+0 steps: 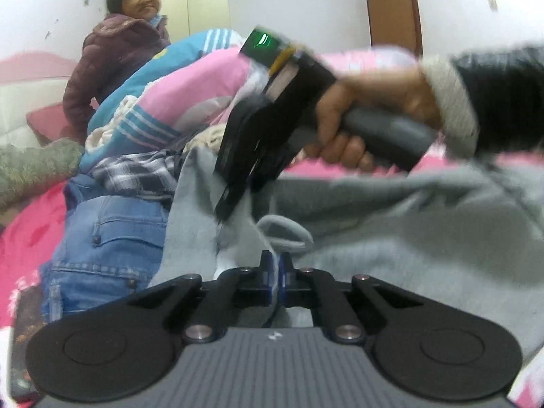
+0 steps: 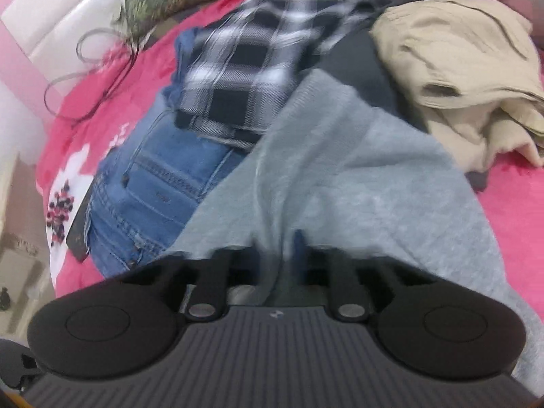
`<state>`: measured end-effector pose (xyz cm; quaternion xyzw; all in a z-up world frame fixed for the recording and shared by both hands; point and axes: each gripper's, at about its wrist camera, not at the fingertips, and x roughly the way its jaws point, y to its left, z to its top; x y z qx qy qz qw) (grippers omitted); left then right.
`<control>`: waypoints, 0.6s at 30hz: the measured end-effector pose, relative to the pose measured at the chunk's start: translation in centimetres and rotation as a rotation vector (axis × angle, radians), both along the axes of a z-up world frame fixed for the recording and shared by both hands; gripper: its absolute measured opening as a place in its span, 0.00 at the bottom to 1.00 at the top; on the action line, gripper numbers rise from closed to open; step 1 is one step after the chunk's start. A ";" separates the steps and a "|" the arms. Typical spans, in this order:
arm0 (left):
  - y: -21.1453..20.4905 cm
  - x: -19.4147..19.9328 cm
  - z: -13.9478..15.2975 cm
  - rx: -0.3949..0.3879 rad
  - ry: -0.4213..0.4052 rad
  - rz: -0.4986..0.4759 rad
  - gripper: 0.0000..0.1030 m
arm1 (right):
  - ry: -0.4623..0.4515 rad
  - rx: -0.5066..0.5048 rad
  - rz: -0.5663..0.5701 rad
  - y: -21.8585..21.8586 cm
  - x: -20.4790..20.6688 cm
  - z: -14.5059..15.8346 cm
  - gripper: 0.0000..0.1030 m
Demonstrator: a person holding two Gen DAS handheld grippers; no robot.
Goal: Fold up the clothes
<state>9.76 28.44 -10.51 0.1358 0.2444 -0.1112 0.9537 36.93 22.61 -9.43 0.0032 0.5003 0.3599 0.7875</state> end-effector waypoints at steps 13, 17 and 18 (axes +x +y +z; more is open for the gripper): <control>5.4 0.4 1.9 -0.203 0.011 0.221 0.03 | -0.128 0.148 -0.009 0.7 -0.6 3.5 0.05; 7.4 0.7 1.6 -0.271 0.043 0.257 0.04 | -0.119 0.126 -0.014 3.3 0.5 2.9 0.04; 7.7 0.8 1.3 -0.272 0.055 0.272 0.04 | -0.121 0.113 -0.016 3.7 0.5 2.5 0.04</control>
